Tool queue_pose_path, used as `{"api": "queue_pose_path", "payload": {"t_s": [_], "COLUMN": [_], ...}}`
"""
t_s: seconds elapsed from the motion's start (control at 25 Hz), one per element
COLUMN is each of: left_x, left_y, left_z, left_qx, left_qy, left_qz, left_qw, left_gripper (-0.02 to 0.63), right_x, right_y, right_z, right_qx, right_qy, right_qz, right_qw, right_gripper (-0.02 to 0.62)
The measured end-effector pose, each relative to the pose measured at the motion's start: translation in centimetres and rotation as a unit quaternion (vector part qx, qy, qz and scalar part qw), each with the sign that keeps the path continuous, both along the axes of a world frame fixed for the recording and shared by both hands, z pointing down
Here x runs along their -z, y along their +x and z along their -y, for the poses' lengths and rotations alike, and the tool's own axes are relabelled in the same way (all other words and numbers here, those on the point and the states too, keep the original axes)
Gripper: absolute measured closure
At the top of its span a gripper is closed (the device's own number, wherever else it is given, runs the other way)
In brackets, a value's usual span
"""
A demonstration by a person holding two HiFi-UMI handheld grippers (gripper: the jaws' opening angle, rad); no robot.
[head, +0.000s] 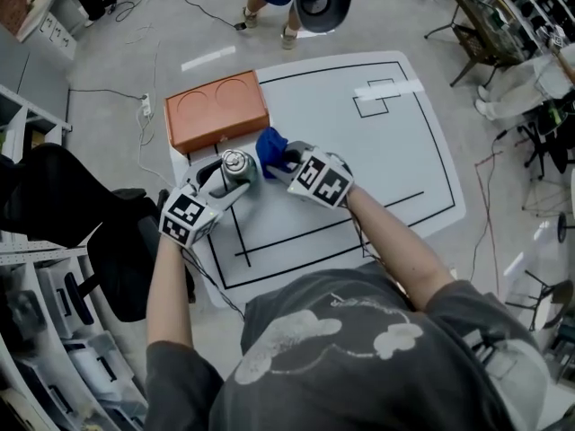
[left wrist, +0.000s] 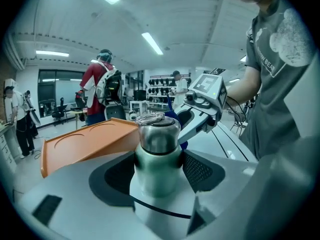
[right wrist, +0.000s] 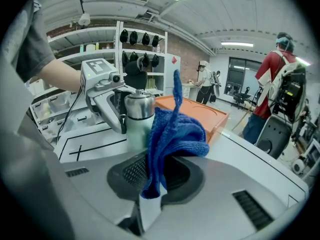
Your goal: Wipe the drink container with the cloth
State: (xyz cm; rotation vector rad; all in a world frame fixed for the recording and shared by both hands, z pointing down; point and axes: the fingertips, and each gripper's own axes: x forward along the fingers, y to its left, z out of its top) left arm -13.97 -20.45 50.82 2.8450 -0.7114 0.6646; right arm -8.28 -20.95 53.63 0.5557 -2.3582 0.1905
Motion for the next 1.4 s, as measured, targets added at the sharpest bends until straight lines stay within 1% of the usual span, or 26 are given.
{"api": "queue_pose_path", "payload": {"t_s": [0.16,0.24,0.32,0.44,0.56,0.64,0.72,0.8,0.88,0.96,1.04,1.12,1.28,1.4], "left_x": [-0.1,-0.2,-0.2,-0.4,-0.4,-0.2,0.2,0.4,0.3,0.0,-0.2,-0.4,-0.6,-0.7], "left_y": [-0.2,-0.2,-0.1,0.0,-0.6,-1.2,-1.5,-1.6,-1.5,-1.4,-1.3,-0.9,0.1,-0.2], "left_z": [0.0,-0.1,-0.1,-0.1,-0.3,-0.8,-1.3,-1.7,-1.8,-1.8,-1.6,-1.3,-0.5,0.4], "left_qx": [-0.042,-0.048,-0.041,-0.010,0.042,0.080,0.119,0.162,0.209,0.257,0.305,0.341,0.385,0.426], "left_qy": [-0.008,-0.010,-0.010,-0.024,-0.029,-0.025,-0.027,-0.030,-0.037,-0.047,-0.055,-0.057,-0.049,-0.046], "left_qz": [0.011,0.013,0.010,-0.003,-0.025,-0.037,-0.053,-0.062,-0.064,-0.068,-0.077,-0.079,-0.065,-0.055], "left_qw": [0.9990,0.9987,0.9990,0.9997,0.9984,0.9958,0.9912,0.9844,0.9751,0.9629,0.9476,0.9348,0.9191,0.9020], "left_gripper": [0.307,0.307,0.307,0.307,0.304,0.298,0.280,0.265,0.256,0.250,0.249,0.249,0.249,0.249], "right_x": [0.0,-0.1,-0.1,0.1,0.5,0.8,1.1,1.3,1.4,1.7,2.2,3.1,4.9,5.9], "right_y": [0.2,0.2,0.2,0.3,0.6,0.7,1.0,1.4,1.6,1.6,1.5,1.2,0.3,-0.6], "right_z": [-0.2,-0.4,-0.6,-0.6,-0.6,-0.7,-0.8,-0.9,-0.8,-0.7,-0.5,-0.3,0.2,0.4], "right_qx": [-0.009,-0.011,-0.011,-0.011,-0.009,-0.005,-0.001,0.000,-0.002,-0.002,0.006,0.023,0.083,0.128], "right_qy": [-0.003,-0.004,-0.004,-0.001,0.004,0.009,0.013,0.017,0.022,0.030,0.042,0.057,0.091,0.104], "right_qz": [-0.001,-0.001,-0.001,0.000,0.002,0.004,0.004,0.003,0.003,0.004,0.006,0.007,0.001,0.003], "right_qw": [1.000,1.000,1.000,1.000,1.000,1.000,1.000,1.000,1.000,1.000,0.999,0.998,0.992,0.986], "right_gripper": [0.551,0.551,0.551,0.551,0.551,0.551,0.551,0.551,0.551,0.551,0.551,0.551,0.551,0.551]}}
